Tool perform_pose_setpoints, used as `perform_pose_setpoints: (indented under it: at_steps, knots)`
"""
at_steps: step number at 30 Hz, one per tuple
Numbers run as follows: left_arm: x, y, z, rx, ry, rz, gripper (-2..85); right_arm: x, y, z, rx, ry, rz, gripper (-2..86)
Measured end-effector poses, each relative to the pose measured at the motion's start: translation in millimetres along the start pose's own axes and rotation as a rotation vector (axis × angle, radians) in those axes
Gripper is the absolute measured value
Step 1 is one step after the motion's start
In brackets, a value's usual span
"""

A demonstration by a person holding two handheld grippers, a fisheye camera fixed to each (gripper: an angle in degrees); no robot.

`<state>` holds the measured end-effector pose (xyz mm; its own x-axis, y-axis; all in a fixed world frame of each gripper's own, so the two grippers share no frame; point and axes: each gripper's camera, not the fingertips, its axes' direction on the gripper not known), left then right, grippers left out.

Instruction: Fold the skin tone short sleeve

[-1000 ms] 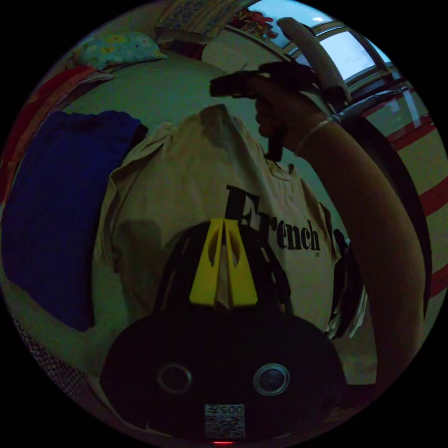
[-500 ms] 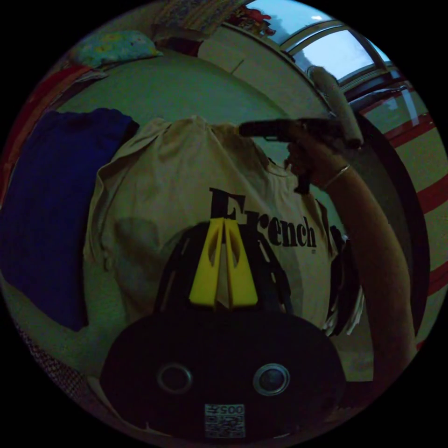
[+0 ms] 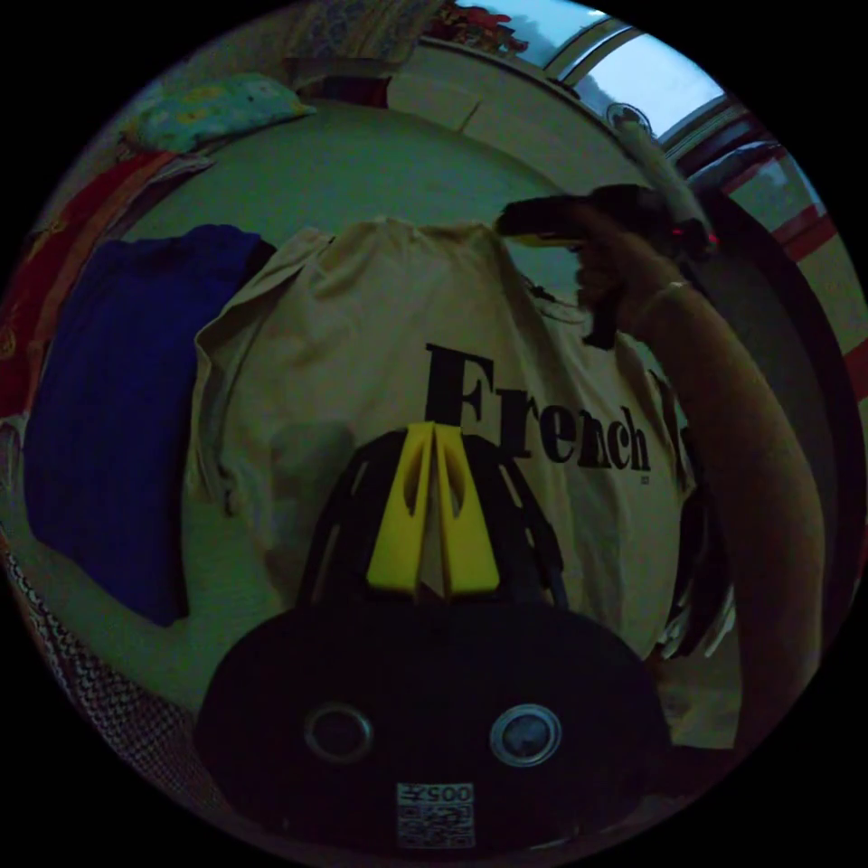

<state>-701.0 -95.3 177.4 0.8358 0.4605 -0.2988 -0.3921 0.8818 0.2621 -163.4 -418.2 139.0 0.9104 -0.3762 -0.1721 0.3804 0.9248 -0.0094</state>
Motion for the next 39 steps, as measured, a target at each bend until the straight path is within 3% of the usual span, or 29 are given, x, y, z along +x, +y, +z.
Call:
perform_pose_setpoints:
  at_steps: [6, 9, 16, 19, 27, 39]
  knots:
    - [37, 40, -48, 0.095, -0.063, 0.048, -0.6, 45, 260, -186, 0.019, 0.182, -0.115, 7.9]
    - [61, 68, -94, 0.204, 0.014, 0.099, -0.6, 71, 418, -260, 0.004, 0.274, 0.033, 9.0]
    - [130, 158, -182, 0.162, -0.016, 0.294, -0.3, 127, 684, -389, 0.138, 0.279, 0.444, 8.2]
    - [146, 215, -199, 0.109, -0.058, 0.375, 0.4, 142, 745, -415, 0.148, 0.257, 0.483, 8.3]
    - [125, 333, -234, 0.067, -0.146, 0.305, 4.3, 155, 852, -448, 0.127, 0.253, 0.441, 9.2]
    - [88, 407, -242, -0.061, -0.102, 0.221, 10.8, 213, 919, -417, -0.033, 0.182, 0.484, 9.4]
